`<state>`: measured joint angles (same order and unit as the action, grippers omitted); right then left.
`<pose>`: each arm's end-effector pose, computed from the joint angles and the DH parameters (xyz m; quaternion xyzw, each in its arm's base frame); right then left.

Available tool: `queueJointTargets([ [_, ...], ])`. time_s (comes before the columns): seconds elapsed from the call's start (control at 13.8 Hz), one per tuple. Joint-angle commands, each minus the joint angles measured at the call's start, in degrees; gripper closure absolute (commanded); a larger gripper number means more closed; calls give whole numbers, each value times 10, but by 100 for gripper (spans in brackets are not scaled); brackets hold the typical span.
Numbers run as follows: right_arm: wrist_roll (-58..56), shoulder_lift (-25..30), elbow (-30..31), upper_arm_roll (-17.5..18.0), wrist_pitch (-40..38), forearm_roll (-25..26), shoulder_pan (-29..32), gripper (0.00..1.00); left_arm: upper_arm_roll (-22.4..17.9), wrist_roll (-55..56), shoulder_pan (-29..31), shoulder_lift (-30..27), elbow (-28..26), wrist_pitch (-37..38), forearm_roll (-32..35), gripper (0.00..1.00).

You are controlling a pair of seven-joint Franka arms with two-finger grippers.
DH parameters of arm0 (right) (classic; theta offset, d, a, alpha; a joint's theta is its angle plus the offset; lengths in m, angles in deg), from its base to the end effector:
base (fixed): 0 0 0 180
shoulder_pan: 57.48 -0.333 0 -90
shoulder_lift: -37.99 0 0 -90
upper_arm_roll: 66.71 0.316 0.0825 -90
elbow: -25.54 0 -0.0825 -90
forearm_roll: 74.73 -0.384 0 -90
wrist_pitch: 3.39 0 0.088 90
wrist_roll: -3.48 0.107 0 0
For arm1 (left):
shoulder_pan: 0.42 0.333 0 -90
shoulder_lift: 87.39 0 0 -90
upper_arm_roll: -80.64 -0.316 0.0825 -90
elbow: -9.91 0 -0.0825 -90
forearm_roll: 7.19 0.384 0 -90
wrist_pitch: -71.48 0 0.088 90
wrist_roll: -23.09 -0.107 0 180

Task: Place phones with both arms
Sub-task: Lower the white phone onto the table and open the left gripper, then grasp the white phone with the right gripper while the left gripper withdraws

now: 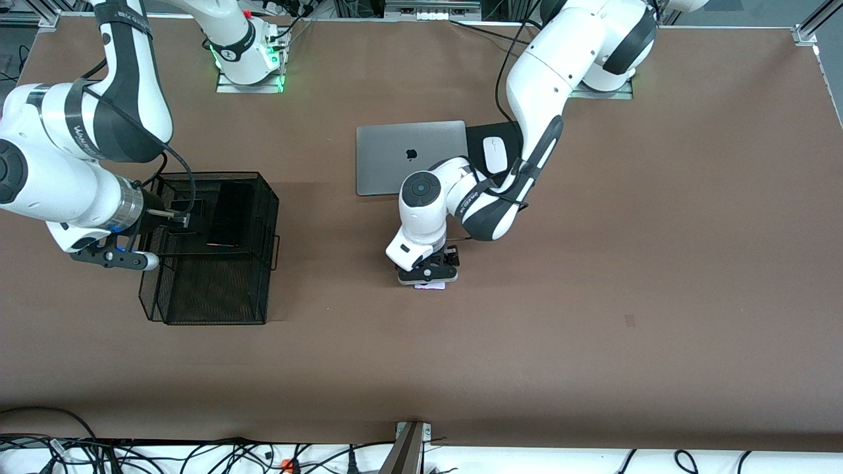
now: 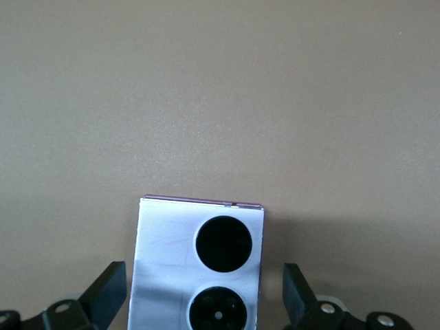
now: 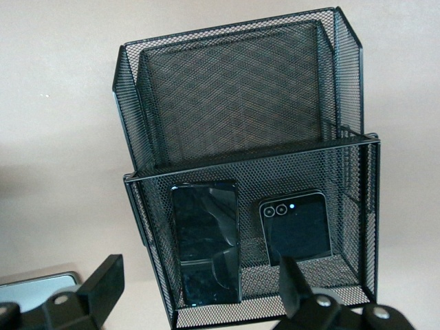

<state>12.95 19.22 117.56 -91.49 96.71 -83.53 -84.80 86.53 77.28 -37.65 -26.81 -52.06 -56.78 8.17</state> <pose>0.6290 0.0694 0.4411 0.9942 -0.0747 -0.0776 0.0020 0.5951 -0.5089 0.1841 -0.9953 -0.0472 -0.0840 0.0044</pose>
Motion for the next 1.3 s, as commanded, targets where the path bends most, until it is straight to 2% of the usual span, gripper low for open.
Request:
queueJointTargets([
  [0.0,-8,-5,-17,3,-15,-10,6,0,-9,5,0,-5,18,24,6,0],
  [0.29,-8,-5,-17,3,-15,-11,5,0,-1,-22,28,-46,18,93,-15,0],
  [0.51,0,-7,-25,9,-14,-12,2,0,-2,-100,67,-81,14,190,-35,0],
  [0.72,26,-26,-53,10,-13,-36,-23,0,-10,-113,102,-112,13,261,-24,0],
  [0.87,57,-53,-83,10,-7,-57,-48,0,-26,-167,133,-133,11,319,-21,0],
  [1.09,134,-126,-167,13,-3,-64,-100,0,-33,-277,190,-175,9,386,23,0],
  [1.23,194,-173,-209,18,38,-64,-139,0,-33,-342,218,-200,8,425,54,0],
])
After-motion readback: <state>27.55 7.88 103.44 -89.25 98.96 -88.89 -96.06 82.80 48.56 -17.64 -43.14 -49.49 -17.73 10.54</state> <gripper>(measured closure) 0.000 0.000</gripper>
